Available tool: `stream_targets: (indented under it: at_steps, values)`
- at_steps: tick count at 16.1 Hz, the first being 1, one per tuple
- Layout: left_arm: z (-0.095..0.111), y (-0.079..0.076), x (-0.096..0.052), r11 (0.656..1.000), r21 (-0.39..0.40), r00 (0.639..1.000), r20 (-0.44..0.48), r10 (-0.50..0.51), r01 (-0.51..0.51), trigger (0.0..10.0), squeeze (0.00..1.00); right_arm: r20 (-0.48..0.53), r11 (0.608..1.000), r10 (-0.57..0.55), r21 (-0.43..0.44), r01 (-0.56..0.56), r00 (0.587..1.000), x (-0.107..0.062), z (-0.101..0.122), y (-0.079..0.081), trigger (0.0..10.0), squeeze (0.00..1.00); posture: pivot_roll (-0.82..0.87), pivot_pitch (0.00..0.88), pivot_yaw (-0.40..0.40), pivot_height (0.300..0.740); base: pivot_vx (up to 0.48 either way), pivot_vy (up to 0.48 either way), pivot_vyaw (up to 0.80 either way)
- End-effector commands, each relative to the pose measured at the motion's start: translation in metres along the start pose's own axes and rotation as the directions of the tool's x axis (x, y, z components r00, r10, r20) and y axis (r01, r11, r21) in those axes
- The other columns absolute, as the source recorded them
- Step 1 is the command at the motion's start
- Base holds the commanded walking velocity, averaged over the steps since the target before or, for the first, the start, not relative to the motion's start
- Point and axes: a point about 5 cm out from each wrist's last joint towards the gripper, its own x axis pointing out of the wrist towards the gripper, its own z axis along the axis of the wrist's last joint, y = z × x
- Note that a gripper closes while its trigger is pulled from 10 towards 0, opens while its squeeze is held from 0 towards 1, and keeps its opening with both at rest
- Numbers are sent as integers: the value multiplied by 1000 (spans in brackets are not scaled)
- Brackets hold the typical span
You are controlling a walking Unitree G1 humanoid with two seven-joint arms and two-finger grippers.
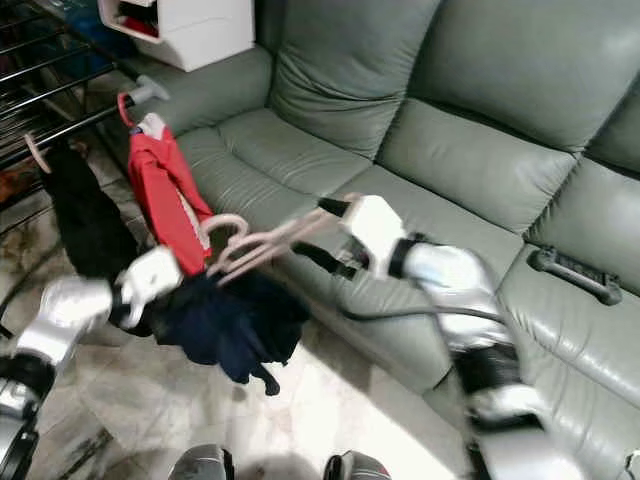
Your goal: Hang hanger
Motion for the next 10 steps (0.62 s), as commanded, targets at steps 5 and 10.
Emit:
stream_targets:
  at_steps: [5, 10]
  values:
    - [9, 10, -4, 997, 72, 1000, 6, 3, -4, 0, 0, -62, 986, 163, 49, -160, 985, -16, 0, -1, 10000, 1000, -53, 26, 9, 740, 0, 0, 0]
    - [20, 37, -6, 944, -38, 941, 67, 331, -329, 0, 0, 205, 779, -625, 103, 618, 754, -12, 40, -62, 10000, 141, -51, 28, 10, 740, 0, 0, 0]
